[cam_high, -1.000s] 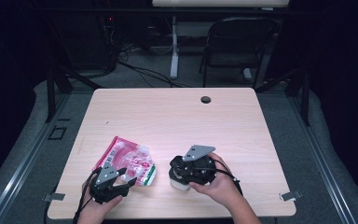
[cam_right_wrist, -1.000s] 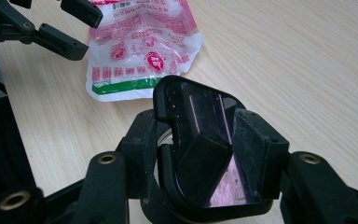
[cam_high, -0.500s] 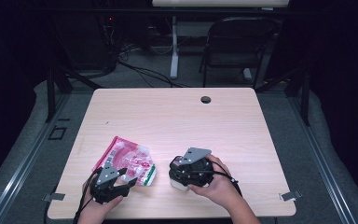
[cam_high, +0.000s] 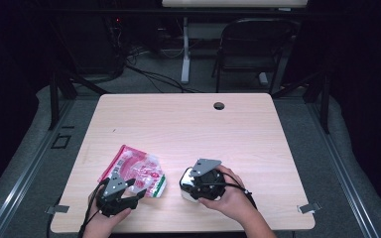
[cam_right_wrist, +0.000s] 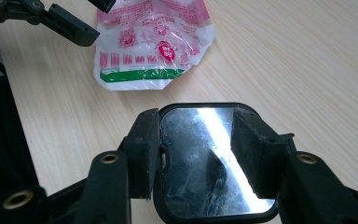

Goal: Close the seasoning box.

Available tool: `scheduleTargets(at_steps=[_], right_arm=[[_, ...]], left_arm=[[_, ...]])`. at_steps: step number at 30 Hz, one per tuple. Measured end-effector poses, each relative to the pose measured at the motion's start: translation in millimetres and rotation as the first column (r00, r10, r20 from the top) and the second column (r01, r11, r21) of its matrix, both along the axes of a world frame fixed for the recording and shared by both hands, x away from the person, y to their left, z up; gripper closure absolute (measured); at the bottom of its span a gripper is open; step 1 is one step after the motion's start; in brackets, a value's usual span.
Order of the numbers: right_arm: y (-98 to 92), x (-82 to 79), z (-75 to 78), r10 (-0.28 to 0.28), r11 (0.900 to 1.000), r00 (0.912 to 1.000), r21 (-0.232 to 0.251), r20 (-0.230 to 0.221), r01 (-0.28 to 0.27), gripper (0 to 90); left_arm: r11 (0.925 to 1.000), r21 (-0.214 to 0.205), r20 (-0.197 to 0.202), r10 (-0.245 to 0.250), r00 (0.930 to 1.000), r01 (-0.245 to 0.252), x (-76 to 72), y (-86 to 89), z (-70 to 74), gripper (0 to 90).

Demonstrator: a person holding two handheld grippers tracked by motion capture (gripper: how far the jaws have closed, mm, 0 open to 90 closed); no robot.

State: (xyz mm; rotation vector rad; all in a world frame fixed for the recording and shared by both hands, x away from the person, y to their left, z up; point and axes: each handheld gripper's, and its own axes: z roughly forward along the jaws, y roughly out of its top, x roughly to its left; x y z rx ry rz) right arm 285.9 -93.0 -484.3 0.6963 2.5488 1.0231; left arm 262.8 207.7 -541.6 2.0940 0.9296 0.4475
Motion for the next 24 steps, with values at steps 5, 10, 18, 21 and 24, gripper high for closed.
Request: scheduleTargets(at_steps=[5, 10, 18, 21, 24], right_arm=[[0.7, 0.1, -0.8, 0.004, 1.0, 1.0, -0.005, -0.002, -0.004, 52.3], [-0.4, 0.5, -0.6, -0.007, 0.9999, 1.0, 0.014, -0.006, 0.007, 52.3], [-1.0, 0.7, 0.4, -0.008, 0.9998, 0.9999, 0.016, -0.011, 0.008, 52.2], [-1.5, 1.3, 0.6, -0.007, 0.9998, 0.9999, 0.018, -0.013, 0.007, 52.2], [-2.2, 1.7, 0.4, -0.009, 0.9997, 0.9999, 0.023, -0.013, 0.009, 52.1]], left_arm=[[1.0, -0.003, -0.002, 0.002, 1.0, -0.002, -0.1, -0.3, -0.2, 44.1], [1.0, -0.002, -0.001, 0.002, 1.0, -0.002, 0.0, 0.0, -0.1, 44.1], [0.9999, -0.008, 0.001, 0.007, 1.0, -0.007, 0.4, 0.5, -0.8, 44.1], [1.0, -0.007, -0.004, 0.005, 1.0, -0.005, 0.7, 1.0, -0.7, 44.1], [0.9999, -0.008, -0.004, 0.007, 1.0, -0.007, 1.0, 1.2, -1.0, 44.1]])
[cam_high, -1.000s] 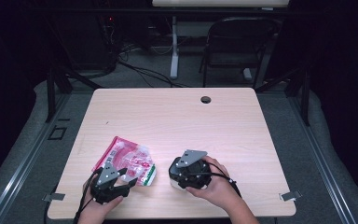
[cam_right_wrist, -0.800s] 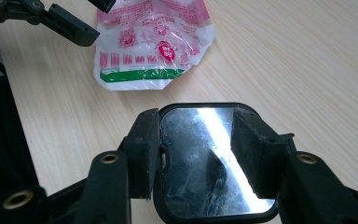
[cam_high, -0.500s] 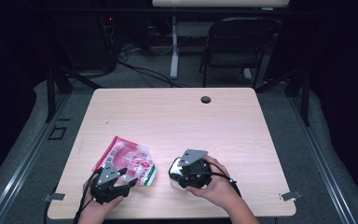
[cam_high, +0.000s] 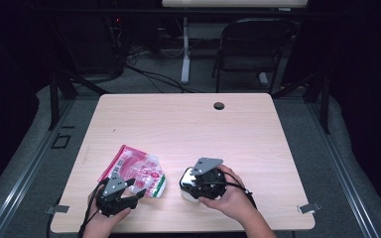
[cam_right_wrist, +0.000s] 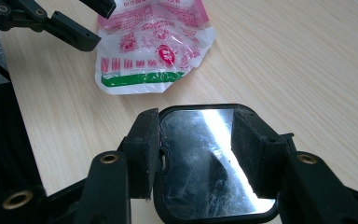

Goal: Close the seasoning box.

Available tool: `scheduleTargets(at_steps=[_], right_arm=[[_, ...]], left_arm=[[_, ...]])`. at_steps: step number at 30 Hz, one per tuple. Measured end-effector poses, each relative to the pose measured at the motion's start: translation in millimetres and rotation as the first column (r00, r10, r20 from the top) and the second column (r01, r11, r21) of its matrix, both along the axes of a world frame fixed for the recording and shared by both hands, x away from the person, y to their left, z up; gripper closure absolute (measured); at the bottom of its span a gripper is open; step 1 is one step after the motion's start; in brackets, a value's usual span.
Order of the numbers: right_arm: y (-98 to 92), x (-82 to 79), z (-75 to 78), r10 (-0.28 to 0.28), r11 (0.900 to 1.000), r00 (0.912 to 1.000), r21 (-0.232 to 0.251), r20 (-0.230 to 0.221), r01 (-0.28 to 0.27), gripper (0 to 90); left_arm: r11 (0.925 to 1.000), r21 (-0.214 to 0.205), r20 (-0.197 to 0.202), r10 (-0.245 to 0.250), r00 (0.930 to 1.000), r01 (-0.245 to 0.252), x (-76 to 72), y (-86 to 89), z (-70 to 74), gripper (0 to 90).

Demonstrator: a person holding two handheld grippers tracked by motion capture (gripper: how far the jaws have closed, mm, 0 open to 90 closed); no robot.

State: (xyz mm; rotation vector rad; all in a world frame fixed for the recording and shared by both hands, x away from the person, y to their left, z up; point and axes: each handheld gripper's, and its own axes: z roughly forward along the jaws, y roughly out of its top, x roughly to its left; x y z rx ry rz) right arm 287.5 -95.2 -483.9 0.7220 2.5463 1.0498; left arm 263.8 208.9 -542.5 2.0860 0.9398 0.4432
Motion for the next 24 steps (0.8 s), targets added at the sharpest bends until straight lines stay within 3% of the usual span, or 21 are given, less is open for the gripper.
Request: scheduleTargets(at_steps=[14, 24], right_arm=[[-8.7, 2.1, 2.8, -0.032, 0.9988, 0.9994, 0.037, -0.011, 0.033, 52.0], [-25.4, 4.3, 6.5, -0.096, 0.9915, 0.9952, 0.087, -0.019, 0.097, 50.6]], left_arm=[[0.9999, -0.006, 0.0, 0.008, 1.0, -0.008, 3.0, 1.5, 0.6, 44.1], [0.9998, -0.017, 0.004, 0.006, 1.0, -0.006, 8.8, 1.4, 1.0, 44.0]])
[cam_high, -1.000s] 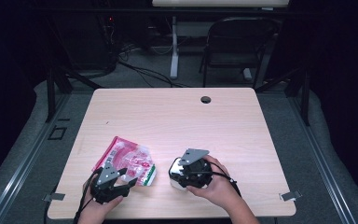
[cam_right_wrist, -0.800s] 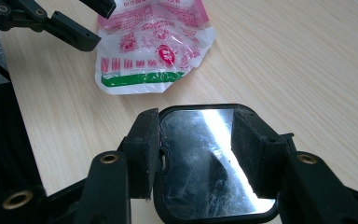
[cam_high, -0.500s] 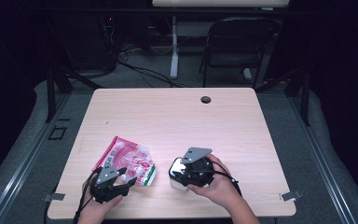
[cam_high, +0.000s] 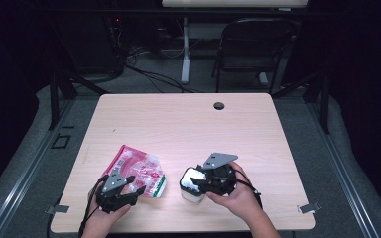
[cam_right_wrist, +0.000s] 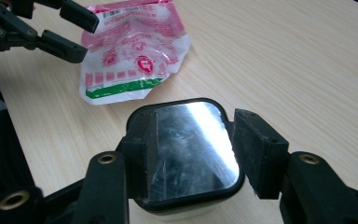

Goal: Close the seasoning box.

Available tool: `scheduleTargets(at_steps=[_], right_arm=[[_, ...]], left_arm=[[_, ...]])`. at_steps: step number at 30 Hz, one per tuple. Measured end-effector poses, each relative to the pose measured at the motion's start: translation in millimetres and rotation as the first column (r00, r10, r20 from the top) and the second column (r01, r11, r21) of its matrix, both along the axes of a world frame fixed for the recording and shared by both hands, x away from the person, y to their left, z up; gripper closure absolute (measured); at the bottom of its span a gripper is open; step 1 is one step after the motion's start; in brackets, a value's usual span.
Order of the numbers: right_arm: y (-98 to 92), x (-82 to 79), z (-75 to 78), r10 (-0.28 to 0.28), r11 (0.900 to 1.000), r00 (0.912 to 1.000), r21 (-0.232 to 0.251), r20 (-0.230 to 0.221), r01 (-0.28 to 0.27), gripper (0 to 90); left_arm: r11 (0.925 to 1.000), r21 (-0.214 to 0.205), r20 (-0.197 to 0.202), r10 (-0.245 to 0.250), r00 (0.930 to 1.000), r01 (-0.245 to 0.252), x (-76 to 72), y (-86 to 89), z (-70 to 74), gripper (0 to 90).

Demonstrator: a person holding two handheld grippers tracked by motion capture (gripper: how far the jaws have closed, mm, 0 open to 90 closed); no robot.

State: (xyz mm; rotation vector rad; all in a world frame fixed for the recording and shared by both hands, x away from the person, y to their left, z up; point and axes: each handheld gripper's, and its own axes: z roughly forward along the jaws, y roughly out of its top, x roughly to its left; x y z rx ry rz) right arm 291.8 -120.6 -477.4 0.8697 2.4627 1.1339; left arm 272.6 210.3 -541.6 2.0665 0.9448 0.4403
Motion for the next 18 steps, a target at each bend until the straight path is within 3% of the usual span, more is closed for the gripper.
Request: scheduleTargets(at_steps=[11, 14, 18], right_arm=[[-29.2, 10.0, -0.6, -0.135, 0.9895, 0.9907, 0.051, -0.021, 0.136, 49.8], [-37.0, 14.5, -3.3, -0.184, 0.9813, 0.9825, 0.05, -0.026, 0.186, 49.8], [-47.6, 20.7, -9.2, -0.256, 0.964, 0.965, 0.058, -0.054, 0.259, 50.0]], left_arm=[[0.9999, -0.006, -0.005, 0.015, 0.9999, -0.015, 6.5, 5.1, -0.6, 44.0], [0.9995, -0.012, -0.003, 0.028, 0.9996, -0.028, 7.6, 7.2, -1.1, 44.0], [0.9993, -0.011, -0.005, 0.036, 0.9993, -0.036, 8.9, 10.7, -1.1, 43.9]])
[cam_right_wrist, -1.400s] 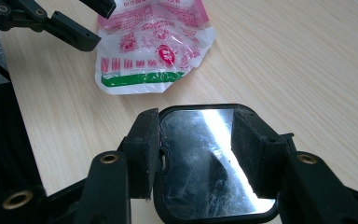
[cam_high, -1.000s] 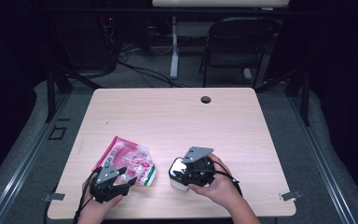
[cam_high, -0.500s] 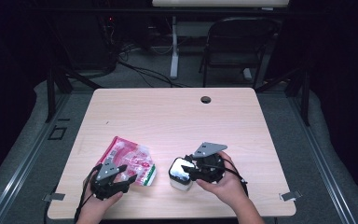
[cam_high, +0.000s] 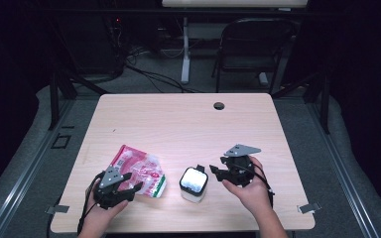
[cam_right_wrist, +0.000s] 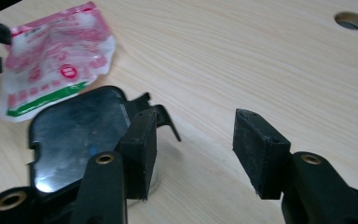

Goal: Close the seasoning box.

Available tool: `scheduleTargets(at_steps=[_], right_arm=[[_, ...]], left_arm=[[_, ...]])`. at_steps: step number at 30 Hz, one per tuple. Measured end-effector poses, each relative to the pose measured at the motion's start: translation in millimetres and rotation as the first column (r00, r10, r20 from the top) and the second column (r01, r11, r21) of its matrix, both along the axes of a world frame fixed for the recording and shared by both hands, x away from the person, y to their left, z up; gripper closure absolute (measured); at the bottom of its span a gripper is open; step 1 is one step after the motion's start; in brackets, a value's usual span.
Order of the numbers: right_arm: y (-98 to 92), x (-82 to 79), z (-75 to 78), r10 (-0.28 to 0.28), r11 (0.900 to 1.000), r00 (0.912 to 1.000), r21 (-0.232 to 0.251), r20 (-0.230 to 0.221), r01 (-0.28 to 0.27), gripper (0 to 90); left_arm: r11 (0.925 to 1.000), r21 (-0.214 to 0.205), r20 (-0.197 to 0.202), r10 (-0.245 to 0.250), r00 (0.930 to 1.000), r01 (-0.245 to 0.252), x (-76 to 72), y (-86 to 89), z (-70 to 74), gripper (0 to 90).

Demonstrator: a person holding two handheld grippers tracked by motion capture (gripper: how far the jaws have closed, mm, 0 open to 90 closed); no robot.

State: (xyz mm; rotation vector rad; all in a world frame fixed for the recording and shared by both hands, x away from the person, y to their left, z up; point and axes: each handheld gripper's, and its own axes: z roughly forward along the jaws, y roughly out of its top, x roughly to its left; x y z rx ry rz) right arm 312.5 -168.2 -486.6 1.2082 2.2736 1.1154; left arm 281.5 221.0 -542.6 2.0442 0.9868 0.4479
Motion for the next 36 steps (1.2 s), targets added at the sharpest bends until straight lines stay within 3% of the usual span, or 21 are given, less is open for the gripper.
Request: scheduleTargets(at_steps=[14, 25, 28, 32, 36], right_arm=[[-22.9, 15.8, -28.7, -0.128, 0.9916, 0.9907, 0.01, -0.045, 0.129, 50.0], [-41.1, 25.3, -57.4, -0.253, 0.9675, 0.9638, -0.009, -0.085, 0.253, 52.3], [-42.9, 25.5, -61.8, -0.28, 0.96, 0.9577, -0.02, -0.067, 0.279, 52.5], [-41.8, 26.3, -68.3, -0.283, 0.9588, 0.9575, -0.042, -0.055, 0.281, 53.9], [-39.6, 26.1, -70.6, -0.274, 0.9616, 0.9599, -0.032, -0.06, 0.272, 55.3]], left_arm=[[0.9995, 0.002, 0.006, 0.03, 0.9995, -0.03, 4.7, 8.1, -2.3, 43.8], [0.9991, 0.003, 0.007, 0.042, 0.9991, -0.042, 7.2, 12.1, -4.1, 43.6], [0.999, 0.003, 0.009, 0.044, 0.999, -0.044, 7.7, 12.7, -4.4, 43.6], [0.999, 0.007, 0.007, 0.043, 0.999, -0.043, 8.7, 13.6, -5.0, 43.6], [0.9989, 0.005, 0.005, 0.047, 0.9989, -0.047, 9.1, 13.7, -5.6, 43.6]])
